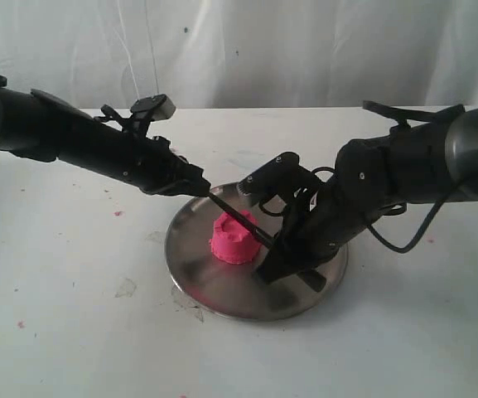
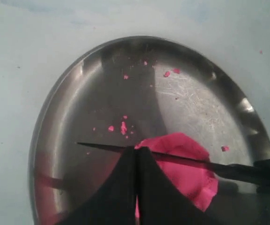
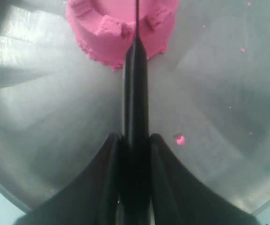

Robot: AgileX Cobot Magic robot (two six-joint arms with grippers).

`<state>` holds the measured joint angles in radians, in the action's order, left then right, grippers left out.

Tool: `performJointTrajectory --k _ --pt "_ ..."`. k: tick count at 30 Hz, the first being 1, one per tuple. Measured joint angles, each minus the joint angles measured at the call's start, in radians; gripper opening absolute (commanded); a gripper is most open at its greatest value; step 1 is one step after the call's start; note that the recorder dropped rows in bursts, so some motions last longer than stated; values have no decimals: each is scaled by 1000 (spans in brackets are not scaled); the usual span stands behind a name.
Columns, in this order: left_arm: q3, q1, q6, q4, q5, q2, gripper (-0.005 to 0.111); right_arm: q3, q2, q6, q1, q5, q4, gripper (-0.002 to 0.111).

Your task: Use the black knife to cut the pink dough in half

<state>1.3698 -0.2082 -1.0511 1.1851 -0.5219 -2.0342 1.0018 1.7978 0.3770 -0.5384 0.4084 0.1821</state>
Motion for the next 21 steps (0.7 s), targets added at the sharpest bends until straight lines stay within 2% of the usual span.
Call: performJointTrajectory --k 12,21 --pt "0 -2 -120 162 9 -31 0 0 0 0 0 0 0 5" --pt "26 -28 -144 176 -2 -48 0 0 0 0 0 0 0 5"
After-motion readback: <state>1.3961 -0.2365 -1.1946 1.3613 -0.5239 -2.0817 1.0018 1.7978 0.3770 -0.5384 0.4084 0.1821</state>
